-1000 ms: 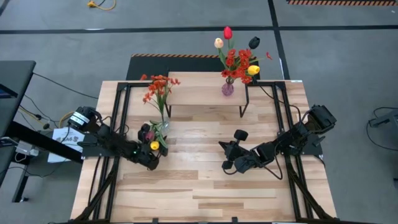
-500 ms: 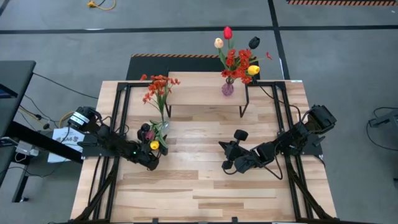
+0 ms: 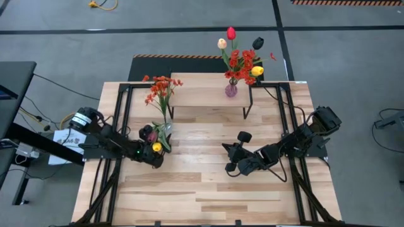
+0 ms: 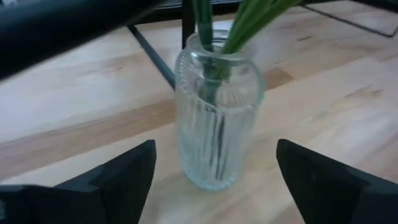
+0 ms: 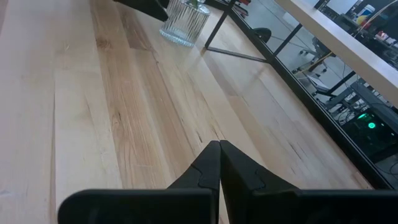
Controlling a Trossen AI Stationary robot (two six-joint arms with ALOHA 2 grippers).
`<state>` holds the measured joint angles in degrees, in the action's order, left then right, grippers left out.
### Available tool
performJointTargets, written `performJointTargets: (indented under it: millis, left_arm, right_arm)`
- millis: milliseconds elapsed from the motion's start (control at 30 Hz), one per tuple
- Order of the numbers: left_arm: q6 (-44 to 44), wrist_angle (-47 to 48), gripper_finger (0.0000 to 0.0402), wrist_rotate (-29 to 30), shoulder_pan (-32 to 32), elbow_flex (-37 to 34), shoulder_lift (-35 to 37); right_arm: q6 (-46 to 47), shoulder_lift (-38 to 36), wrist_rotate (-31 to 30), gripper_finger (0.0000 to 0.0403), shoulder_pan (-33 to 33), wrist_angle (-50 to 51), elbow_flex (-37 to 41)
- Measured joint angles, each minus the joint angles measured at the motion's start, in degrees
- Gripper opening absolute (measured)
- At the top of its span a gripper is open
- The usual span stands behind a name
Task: Pick and place flowers into a vace then onto a shelf
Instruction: Put the transparent vase with the flowers on the shelf
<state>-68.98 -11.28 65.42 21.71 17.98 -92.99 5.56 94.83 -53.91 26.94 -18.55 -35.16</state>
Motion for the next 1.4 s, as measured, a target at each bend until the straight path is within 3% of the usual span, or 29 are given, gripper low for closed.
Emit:
performJointTargets:
  millis: [400, 1400]
  left_arm:
    - [10.68, -6.88, 0.0327, -0.65, -4.48, 0.04, 0.0]
    - [7.87, -6.48, 0.0327, -3.29, -7.19, 0.04, 0.0]
  right_arm:
    - [-0.04, 0.0, 0.0, 0.0, -0.01, 0.11, 0.0]
    - [-0.04, 0.0, 0.01, 0.0, 0.0, 0.09, 0.0]
